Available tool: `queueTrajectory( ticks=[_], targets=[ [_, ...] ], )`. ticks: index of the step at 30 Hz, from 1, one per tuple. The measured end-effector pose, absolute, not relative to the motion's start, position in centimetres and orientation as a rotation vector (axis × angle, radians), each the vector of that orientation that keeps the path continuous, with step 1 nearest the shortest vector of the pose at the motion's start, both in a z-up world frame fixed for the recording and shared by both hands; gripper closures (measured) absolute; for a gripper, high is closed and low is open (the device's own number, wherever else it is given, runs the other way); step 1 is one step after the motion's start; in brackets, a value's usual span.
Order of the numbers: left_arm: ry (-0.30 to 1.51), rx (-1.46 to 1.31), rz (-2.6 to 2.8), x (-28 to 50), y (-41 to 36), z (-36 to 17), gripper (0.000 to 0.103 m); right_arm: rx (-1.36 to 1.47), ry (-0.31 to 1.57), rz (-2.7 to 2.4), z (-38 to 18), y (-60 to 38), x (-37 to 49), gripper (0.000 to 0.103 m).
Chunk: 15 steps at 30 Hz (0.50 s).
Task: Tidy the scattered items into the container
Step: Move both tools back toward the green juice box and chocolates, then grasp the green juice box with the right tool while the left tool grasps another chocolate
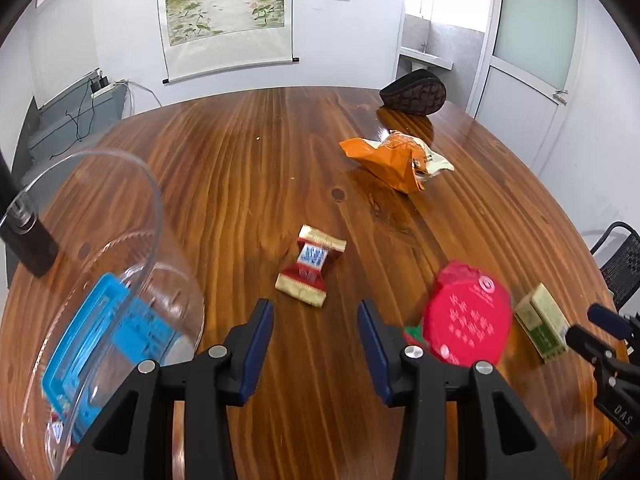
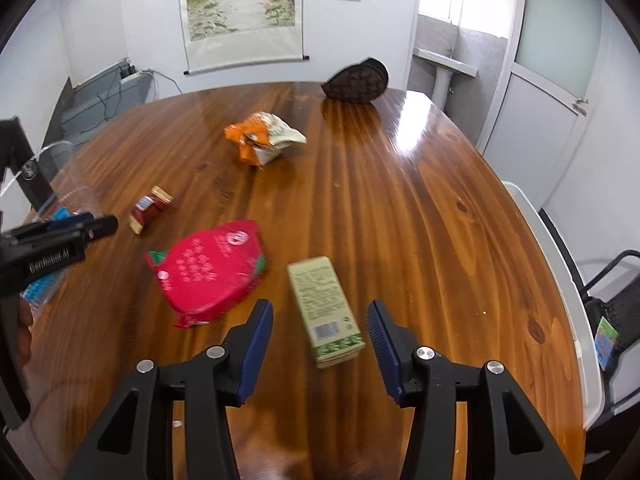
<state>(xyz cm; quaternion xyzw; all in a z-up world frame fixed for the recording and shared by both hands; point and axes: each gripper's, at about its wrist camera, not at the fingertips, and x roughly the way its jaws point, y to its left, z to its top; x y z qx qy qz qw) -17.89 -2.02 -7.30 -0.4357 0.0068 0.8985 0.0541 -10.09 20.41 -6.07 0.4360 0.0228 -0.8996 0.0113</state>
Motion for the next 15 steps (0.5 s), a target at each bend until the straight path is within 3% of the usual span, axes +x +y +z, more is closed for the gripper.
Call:
queueTrajectory(
  ticks=[7,15],
  targets=[
    [-0.093,-1.355,2.712,-20.2,-2.4,-8.2,0.059,1.406,0.083,-2.765,-7.5,20.9,-11.5,0.048],
    [-0.027,-1.414,2.719,-22.2,-1.8,-9.4,0.059,1.446,0.070,-2.724,-9.2,21.2,-12.5,0.048]
  ],
)
